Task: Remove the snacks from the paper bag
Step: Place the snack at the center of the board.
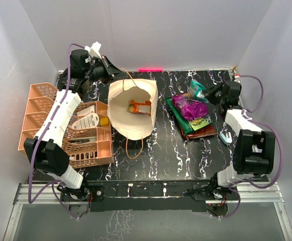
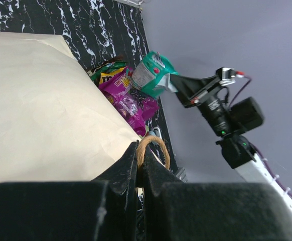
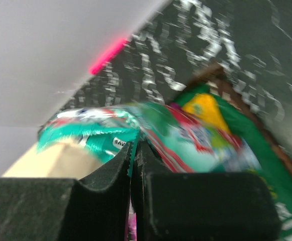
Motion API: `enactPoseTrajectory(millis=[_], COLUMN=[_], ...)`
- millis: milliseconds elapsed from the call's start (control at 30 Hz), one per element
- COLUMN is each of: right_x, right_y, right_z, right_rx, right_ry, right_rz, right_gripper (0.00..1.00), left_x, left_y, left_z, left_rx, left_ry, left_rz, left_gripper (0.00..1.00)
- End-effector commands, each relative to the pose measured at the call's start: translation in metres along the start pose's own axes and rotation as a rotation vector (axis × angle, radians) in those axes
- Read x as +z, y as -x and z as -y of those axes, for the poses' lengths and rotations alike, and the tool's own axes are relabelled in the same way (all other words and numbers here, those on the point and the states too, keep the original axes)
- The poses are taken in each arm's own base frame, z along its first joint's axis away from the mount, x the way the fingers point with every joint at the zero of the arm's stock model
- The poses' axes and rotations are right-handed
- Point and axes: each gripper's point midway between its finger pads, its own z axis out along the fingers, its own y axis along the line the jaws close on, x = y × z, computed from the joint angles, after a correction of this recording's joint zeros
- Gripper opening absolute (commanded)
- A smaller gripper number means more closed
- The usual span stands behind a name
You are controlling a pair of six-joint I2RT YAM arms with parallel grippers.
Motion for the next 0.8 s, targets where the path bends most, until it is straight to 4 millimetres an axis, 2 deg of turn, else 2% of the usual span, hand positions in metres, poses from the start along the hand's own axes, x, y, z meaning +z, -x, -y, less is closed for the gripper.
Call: enactPoseTrajectory(millis=[0,100,267,333,433,500,667,767], right_x=[0.005,0.001,-0.008,-0.016,-0.030,-0.039,-0.055,-0.058], right_y=[-0.028,-0.024,0.003,0.015,0.037,0.047,0.059,0.059], right_z=[0.043,0.038,0.023,0.025,0.036,0.051,0.083,0.092], right_rx=[0.014,-0.034,-0.187,-0.231,-0.298,-0.349,-0.448,-0.480], right_ry=[-0.029,-0.011,-0.014,-0.060,-0.169,-0.256,-0.421,-0.463], right_rz=[-0.067,-0.058,-0.013,0.023,0.106,0.144,0.184,0.180], right_gripper=[0.08,0.08,0.08,0.08,0.08,0.08,0.08,0.08], left_x=[-0.006,-0.005,-0.003,-0.003,-0.003,-0.003,-0.004,-0.004], left_y=[0.002,0.002,0.003,0.002,0.001,0.001,-0.001,-0.001], left_z=[0.011,0.010,0.010,0.008,0.008,0.008,0.009,0.010], left_rx=[0.024,0.025,0.021,0.020,0.016,0.017,0.014,0.012], left_ry=[-0.034,-0.031,-0.035,-0.033,-0.033,-0.036,-0.040,-0.043], left_rz=[0.007,0.009,0.010,0.011,0.008,0.007,0.001,-0.002], left_gripper=[0.00,0.00,0.00,0.00,0.00,0.00,0.00,0.00])
